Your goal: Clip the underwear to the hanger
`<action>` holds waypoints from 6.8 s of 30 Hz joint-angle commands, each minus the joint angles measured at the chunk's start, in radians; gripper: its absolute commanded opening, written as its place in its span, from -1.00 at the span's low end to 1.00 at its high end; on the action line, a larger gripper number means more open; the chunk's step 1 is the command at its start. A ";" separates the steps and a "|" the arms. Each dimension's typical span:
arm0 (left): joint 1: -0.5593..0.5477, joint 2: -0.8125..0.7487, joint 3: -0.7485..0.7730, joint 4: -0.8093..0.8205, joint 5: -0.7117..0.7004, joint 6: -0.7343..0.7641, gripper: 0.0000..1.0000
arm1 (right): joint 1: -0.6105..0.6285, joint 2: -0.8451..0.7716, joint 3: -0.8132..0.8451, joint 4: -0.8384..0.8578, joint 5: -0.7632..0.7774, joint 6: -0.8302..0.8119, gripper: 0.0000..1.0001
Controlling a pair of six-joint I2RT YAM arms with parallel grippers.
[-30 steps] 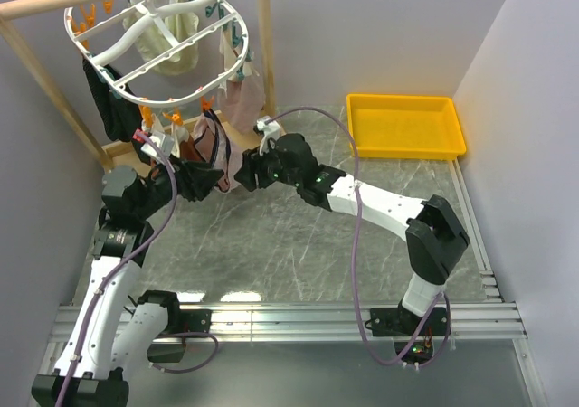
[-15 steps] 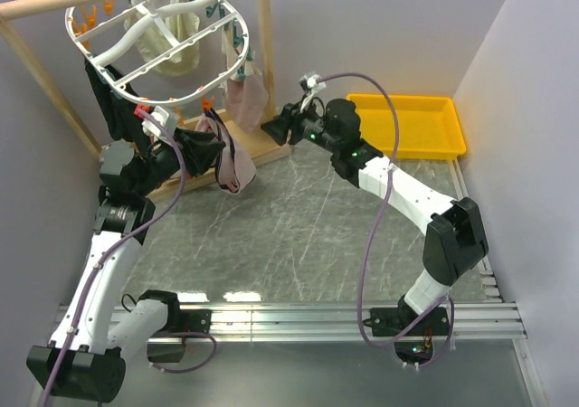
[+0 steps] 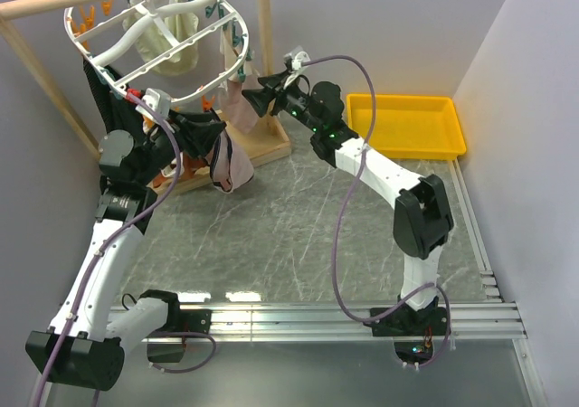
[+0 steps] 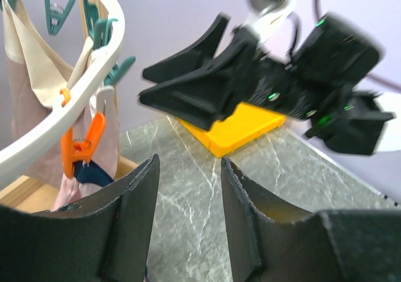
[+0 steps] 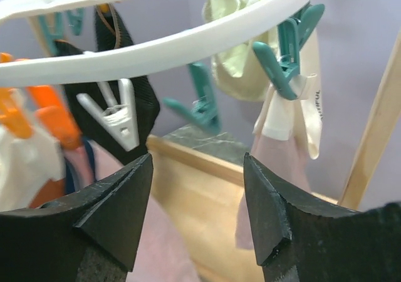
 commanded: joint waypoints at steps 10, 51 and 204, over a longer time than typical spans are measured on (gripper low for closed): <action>-0.003 0.003 0.036 0.085 -0.033 -0.094 -0.01 | 0.011 0.114 0.174 0.132 0.018 -0.083 0.29; -0.023 -0.106 -0.040 -0.030 -0.035 0.164 -0.09 | 0.032 -0.036 0.155 -0.027 -0.192 -0.072 -1.00; -0.182 0.146 0.028 0.193 -0.090 0.394 -0.29 | 0.063 0.010 0.431 -0.457 -0.227 0.269 -1.00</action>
